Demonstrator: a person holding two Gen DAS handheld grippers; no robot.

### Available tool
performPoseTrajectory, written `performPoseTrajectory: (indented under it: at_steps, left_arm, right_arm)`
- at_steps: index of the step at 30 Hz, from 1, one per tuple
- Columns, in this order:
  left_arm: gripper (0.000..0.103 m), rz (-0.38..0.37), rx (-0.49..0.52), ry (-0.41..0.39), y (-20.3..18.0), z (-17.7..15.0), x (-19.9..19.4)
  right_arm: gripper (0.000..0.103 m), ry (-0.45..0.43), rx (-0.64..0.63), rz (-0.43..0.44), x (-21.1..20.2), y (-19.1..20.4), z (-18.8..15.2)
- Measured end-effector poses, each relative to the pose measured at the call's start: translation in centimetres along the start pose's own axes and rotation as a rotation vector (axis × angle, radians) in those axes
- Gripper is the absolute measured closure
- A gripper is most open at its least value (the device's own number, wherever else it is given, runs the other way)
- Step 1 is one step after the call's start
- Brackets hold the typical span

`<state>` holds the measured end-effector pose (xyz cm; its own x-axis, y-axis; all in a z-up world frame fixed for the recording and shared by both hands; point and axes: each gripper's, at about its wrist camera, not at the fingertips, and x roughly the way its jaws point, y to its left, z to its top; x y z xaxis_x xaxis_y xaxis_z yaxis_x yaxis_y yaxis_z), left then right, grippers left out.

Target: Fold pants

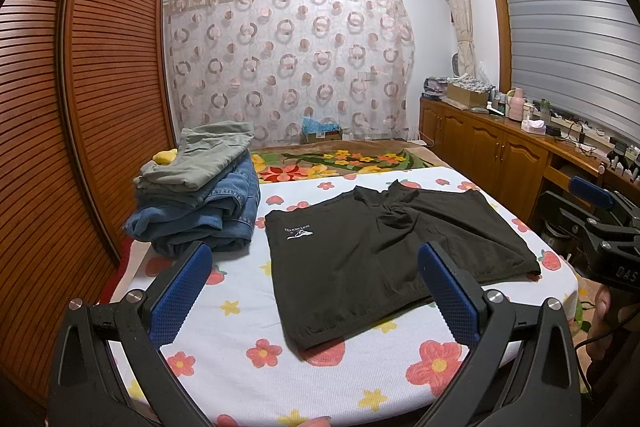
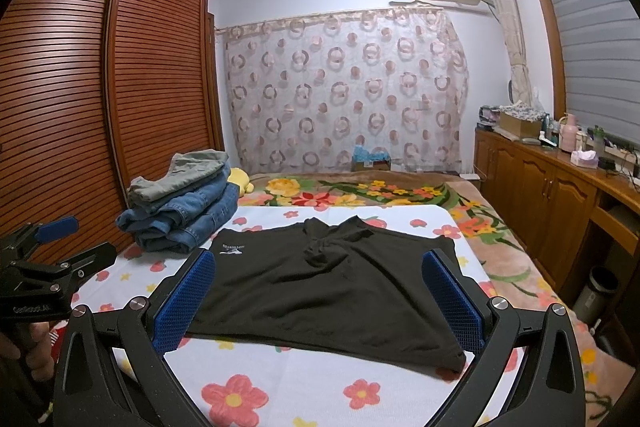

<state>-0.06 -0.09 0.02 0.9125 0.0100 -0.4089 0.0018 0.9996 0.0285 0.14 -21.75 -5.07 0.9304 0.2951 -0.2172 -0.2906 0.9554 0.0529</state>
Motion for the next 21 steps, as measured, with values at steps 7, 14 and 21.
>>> performPoseTrajectory:
  at_steps: [7, 14, 21]
  left_arm:
    - [0.000, 0.000, 0.000, -0.001, -0.01, -0.01, -0.02]
    - [0.000, 0.000, 0.001, -0.002, -0.01, -0.01, -0.02]
    - [0.000, 0.000, 0.002, -0.002, 0.52, -0.06, -0.44]
  right_arm:
    - [0.000, 0.001, 0.001, 0.000, 0.04, -0.04, -0.02]
    - [0.000, 0.001, 0.002, 0.000, 0.02, -0.01, -0.02]
    - [0.000, 0.001, 0.002, -0.001, 0.02, -0.03, -0.04]
